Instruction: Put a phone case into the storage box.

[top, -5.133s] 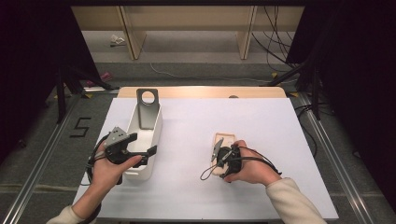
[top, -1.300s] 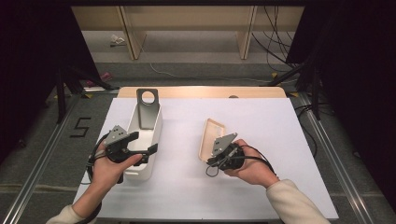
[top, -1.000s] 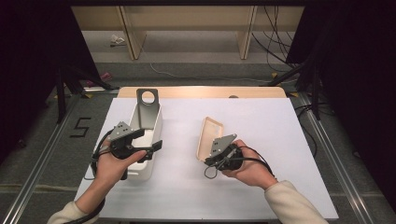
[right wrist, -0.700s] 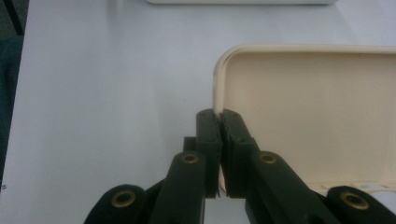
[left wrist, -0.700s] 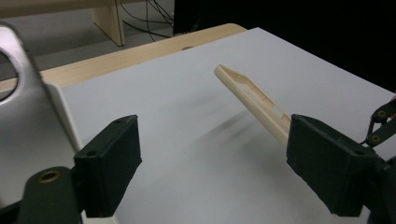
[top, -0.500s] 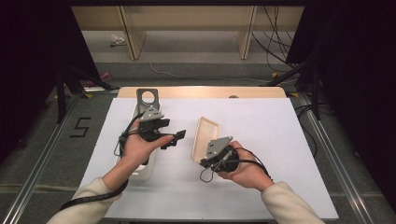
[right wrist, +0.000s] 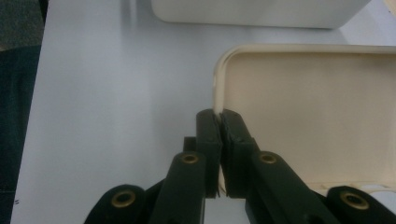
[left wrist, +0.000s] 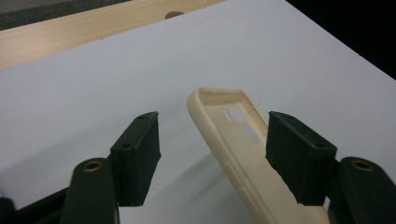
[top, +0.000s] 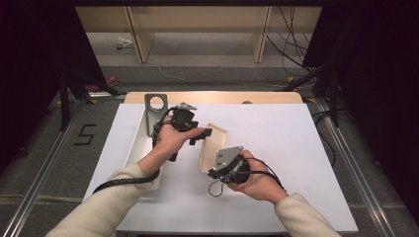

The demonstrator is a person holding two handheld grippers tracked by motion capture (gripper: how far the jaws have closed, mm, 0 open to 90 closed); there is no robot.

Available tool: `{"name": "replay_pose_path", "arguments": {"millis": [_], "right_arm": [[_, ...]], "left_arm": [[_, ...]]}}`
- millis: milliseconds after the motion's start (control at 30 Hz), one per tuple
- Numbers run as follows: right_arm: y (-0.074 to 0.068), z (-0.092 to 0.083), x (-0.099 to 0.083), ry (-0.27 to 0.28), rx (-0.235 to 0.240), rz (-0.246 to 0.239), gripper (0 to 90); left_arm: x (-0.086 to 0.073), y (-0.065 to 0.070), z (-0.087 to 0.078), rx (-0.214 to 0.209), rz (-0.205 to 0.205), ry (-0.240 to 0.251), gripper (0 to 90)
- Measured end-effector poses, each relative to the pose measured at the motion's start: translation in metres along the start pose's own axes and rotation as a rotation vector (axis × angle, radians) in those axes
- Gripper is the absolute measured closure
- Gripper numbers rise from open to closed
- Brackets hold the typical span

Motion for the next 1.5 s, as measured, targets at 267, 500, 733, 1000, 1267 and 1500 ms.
{"name": "replay_pose_path", "arguments": {"millis": [267,500,733,1000,1267,1500], "right_arm": [[-0.001,-0.001,0.003,0.009,-0.002,-0.016,87.4],[-0.003,0.000,0.004,0.008,0.003,-0.031,87.4],[-0.004,0.004,0.002,-0.010,0.002,-0.049,87.6],[0.001,0.002,-0.001,0.024,-0.102,-0.031,58.5],[0.014,-0.006,-0.006,0.091,-0.197,0.060,35.4],[0.021,-0.012,-0.010,0.146,-0.241,0.131,24.1]], "left_arm": [[-0.004,-0.003,0.012,0.000,-0.073,-0.057,49.6],[-0.004,-0.005,0.010,-0.008,-0.141,-0.038,68.0],[0.003,0.007,0.000,-0.074,-0.222,0.056,78.7],[0.007,0.018,-0.017,-0.070,-0.073,0.161,81.7],[0.000,0.009,-0.035,-0.031,-0.009,0.246,81.3],[-0.004,0.002,-0.055,-0.012,-0.003,0.307,81.3]]}}
Point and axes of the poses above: each handheld gripper's, and its own axes: z roughly forward along the jaws, x roughly out of its top, y roughly to its right, the point moved 3 cm from there along z, roughly forward along the jaws, and after that the axes turned 13 degrees about y, right-handed, at the moved point
